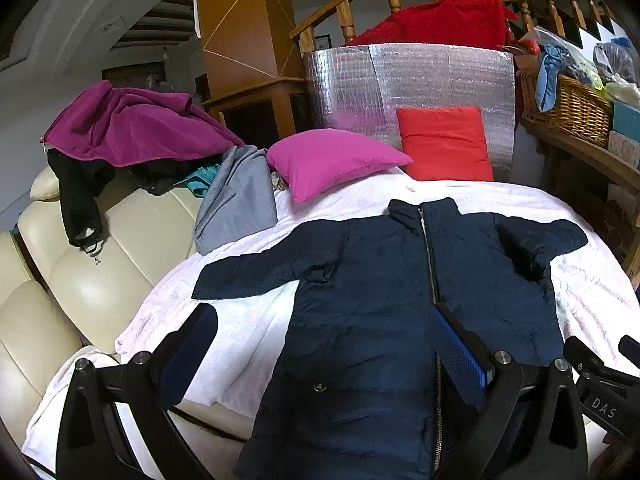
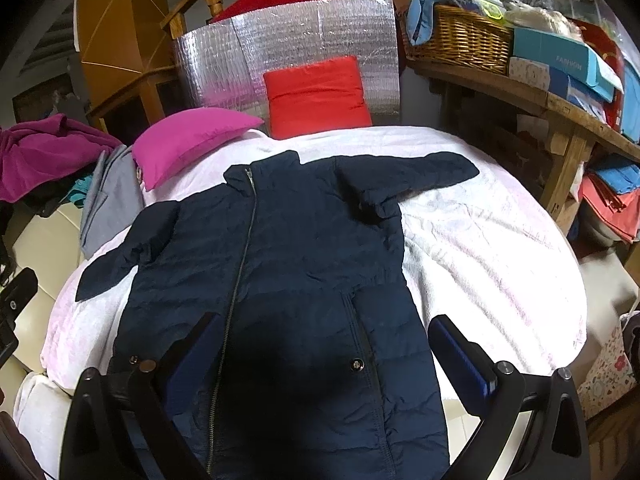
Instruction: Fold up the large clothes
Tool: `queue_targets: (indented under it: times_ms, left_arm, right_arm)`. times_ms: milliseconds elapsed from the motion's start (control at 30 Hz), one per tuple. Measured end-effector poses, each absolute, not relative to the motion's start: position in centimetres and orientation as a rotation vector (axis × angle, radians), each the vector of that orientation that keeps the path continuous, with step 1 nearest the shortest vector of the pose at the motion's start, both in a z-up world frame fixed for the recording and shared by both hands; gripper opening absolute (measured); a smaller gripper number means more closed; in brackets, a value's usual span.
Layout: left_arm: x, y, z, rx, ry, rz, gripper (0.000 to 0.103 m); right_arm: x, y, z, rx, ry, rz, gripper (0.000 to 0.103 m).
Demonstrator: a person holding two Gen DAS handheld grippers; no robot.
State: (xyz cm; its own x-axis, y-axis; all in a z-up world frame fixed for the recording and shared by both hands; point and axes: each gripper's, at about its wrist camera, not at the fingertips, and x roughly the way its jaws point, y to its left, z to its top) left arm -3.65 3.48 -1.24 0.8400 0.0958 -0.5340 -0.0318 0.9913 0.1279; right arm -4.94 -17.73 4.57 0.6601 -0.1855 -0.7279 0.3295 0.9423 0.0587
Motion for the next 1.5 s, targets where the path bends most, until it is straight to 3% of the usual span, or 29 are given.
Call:
queue_targets:
  times_ms: [567,767,1133,1333,1500]
  left_arm:
    - [-2.2,1.7,-1.2,0.144,0.570,0.073,0.103]
    - [0.8,1.4,-1.8,0.112,0.656,0.016,0.103]
    - [14.3,-1.2,-10.2,0.074,0.920,0.024,0.103]
    - [18.1,-2.1,-13.9,0.057,0.968,0.035,0.103]
    - [19.4,-2.6,-14.1,0.048,0.900,0.008,0.103]
  right_arm:
    - [-3.6,-20.0,3.6,0.219,0.835,-0.294,0.103]
    - [-2.4,-23.8,4.2,0.286,0.800,-0.272,0.103]
    - [6.2,-39.4,-0.1,0.784,0.756,-0.105,0.103]
    - [11.9,-46.7,-4.3,1.012,0.711,-0.140,0.088]
    - [16.6,-50.7,-7.8,1.064,0.721,-0.248,0.083]
